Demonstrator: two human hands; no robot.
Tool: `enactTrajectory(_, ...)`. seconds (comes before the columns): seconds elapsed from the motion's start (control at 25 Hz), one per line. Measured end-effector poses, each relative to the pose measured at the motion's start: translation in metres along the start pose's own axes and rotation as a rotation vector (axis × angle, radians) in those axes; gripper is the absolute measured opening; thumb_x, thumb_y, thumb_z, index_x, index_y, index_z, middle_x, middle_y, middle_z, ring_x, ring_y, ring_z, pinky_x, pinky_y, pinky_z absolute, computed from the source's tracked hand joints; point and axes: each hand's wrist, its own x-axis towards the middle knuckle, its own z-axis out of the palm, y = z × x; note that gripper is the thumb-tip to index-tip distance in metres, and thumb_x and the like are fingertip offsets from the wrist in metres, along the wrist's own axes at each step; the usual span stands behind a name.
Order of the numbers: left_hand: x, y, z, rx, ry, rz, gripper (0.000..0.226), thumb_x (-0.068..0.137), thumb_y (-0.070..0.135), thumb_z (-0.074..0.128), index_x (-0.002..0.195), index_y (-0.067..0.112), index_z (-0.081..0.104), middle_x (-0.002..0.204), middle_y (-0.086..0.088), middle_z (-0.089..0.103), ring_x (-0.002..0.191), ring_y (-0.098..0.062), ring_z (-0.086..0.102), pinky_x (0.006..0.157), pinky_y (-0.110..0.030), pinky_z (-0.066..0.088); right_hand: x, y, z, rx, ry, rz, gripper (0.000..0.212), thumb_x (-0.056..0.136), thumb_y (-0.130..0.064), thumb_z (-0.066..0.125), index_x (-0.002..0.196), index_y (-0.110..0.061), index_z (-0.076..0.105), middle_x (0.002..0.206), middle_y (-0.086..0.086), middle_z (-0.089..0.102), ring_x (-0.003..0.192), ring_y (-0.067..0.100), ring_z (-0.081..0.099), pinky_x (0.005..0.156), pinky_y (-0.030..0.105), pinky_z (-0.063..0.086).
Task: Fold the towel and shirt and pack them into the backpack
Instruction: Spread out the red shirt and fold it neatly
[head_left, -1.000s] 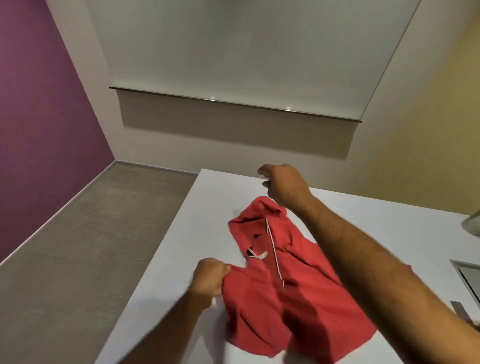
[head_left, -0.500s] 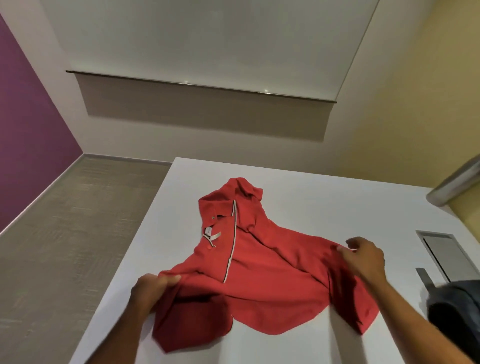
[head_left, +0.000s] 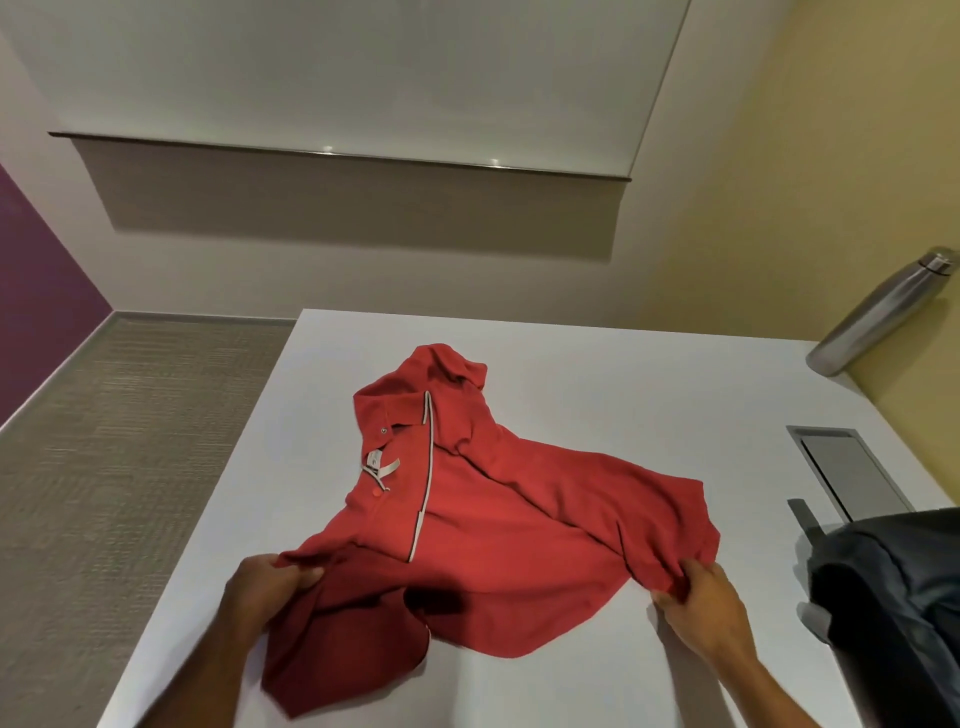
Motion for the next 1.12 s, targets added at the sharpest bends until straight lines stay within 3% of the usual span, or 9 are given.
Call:
enactTrajectory(0.16, 0.006, -0.004, -0.003, 0.069, 0.095, 0.025, 0.028, 0.076, 0.021, 0.083, 0.099, 0.007, 0.076, 0.091, -0.015, 0.072, 0.087, -0.032, 0.065, 0.083, -0.039, 0.053, 0.009, 0.002, -0.017, 0.14, -0.047, 0.017, 0.02, 0.084, -0.019, 0.068, 0.066, -0.016, 0.059, 0.063, 0.0, 0.064, 0.06, 0.021, 0.058, 0.058, 0.034, 0.047)
enactTrajectory(0.28, 0.015, -0.006, -0.015, 0.209, 0.13, 0.018, 0.021, 0.077, 0.019, 0.08, 0.091, 0.005, 0.075, 0.09, -0.016, 0.07, 0.085, -0.033, 0.063, 0.076, -0.034, 0.049, 0.022, 0.014, -0.052, 0.331, -0.182, 0.054, 0.024, 0.073, -0.007, 0.075, 0.053, -0.009, 0.061, 0.052, -0.001, 0.061, 0.051, 0.019, 0.056, 0.057, 0.031, 0.041)
enactTrajectory(0.4, 0.024, -0.011, -0.035, 0.401, 0.106, -0.034, 0.024, 0.071, 0.021, 0.08, 0.087, 0.005, 0.073, 0.087, -0.012, 0.068, 0.079, -0.028, 0.063, 0.066, -0.03, 0.047, 0.027, 0.02, -0.089, 0.24, -0.346, -0.011, 0.033, 0.059, -0.009, 0.072, 0.039, -0.017, 0.048, 0.045, -0.002, 0.049, 0.045, 0.016, 0.043, 0.053, 0.027, 0.029)
enactTrajectory(0.56, 0.035, -0.015, -0.056, 0.731, -0.029, -0.156, 0.025, 0.059, 0.025, 0.076, 0.078, 0.01, 0.074, 0.08, -0.006, 0.072, 0.075, -0.02, 0.067, 0.061, -0.026, 0.048, 0.033, 0.023, -0.106, 0.017, -0.579, -0.024, 0.03, 0.06, -0.007, 0.07, 0.04, -0.018, 0.051, 0.046, -0.009, 0.051, 0.046, 0.01, 0.046, 0.056, 0.024, 0.034)
enactTrajectory(0.68, 0.038, 0.017, -0.06, 0.975, -0.075, -0.169, 0.031, 0.054, 0.02, 0.063, 0.082, 0.013, 0.074, 0.092, -0.005, 0.073, 0.086, -0.021, 0.069, 0.079, -0.031, 0.056, 0.036, 0.026, -0.097, 0.022, -0.486, -0.126, 0.019, 0.051, -0.023, 0.075, 0.064, -0.019, 0.061, 0.065, -0.006, 0.066, 0.057, 0.011, 0.058, 0.057, 0.025, 0.045)
enactTrajectory(0.8, 0.029, 0.084, -0.041, 1.165, 0.082, 0.194, 0.036, 0.07, 0.025, 0.056, 0.105, 0.022, 0.06, 0.115, -0.002, 0.065, 0.103, -0.022, 0.063, 0.085, -0.032, 0.052, 0.039, 0.025, -0.085, -0.123, -0.447, -0.319, 0.058, 0.042, -0.045, 0.085, 0.091, -0.03, 0.057, 0.09, -0.011, 0.062, 0.072, 0.009, 0.059, 0.065, 0.024, 0.05)
enactTrajectory(0.92, 0.024, 0.152, 0.007, 1.106, 0.014, 0.78, 0.02, 0.074, 0.022, 0.055, 0.094, 0.024, 0.058, 0.102, 0.002, 0.064, 0.099, -0.023, 0.06, 0.078, -0.032, 0.049, 0.043, 0.029, -0.067, -0.255, -0.277, -0.547, 0.073, 0.043, -0.069, 0.08, 0.101, -0.037, 0.049, 0.095, -0.02, 0.053, 0.084, 0.005, 0.054, 0.071, 0.026, 0.048)
enactTrajectory(1.0, 0.022, 0.183, 0.05, 1.131, -0.027, 1.079, 0.024, 0.079, 0.024, 0.056, 0.103, 0.024, 0.059, 0.108, 0.003, 0.062, 0.105, -0.024, 0.054, 0.082, -0.035, 0.045, 0.042, 0.031, -0.057, -0.206, -0.126, -0.651, 0.064, 0.048, -0.06, 0.081, 0.098, -0.037, 0.049, 0.089, -0.018, 0.052, 0.077, 0.005, 0.051, 0.064, 0.025, 0.046)
enactTrajectory(1.12, 0.013, 0.213, 0.111, 1.287, -0.051, 1.274, 0.04, 0.085, 0.026, 0.055, 0.125, 0.026, 0.052, 0.128, 0.006, 0.054, 0.119, -0.02, 0.045, 0.095, -0.038, 0.039, 0.039, 0.033, -0.047, -0.162, -0.07, -0.777, 0.034, 0.056, -0.034, 0.072, 0.084, -0.035, 0.052, 0.08, -0.018, 0.051, 0.069, 0.005, 0.047, 0.058, 0.024, 0.043)
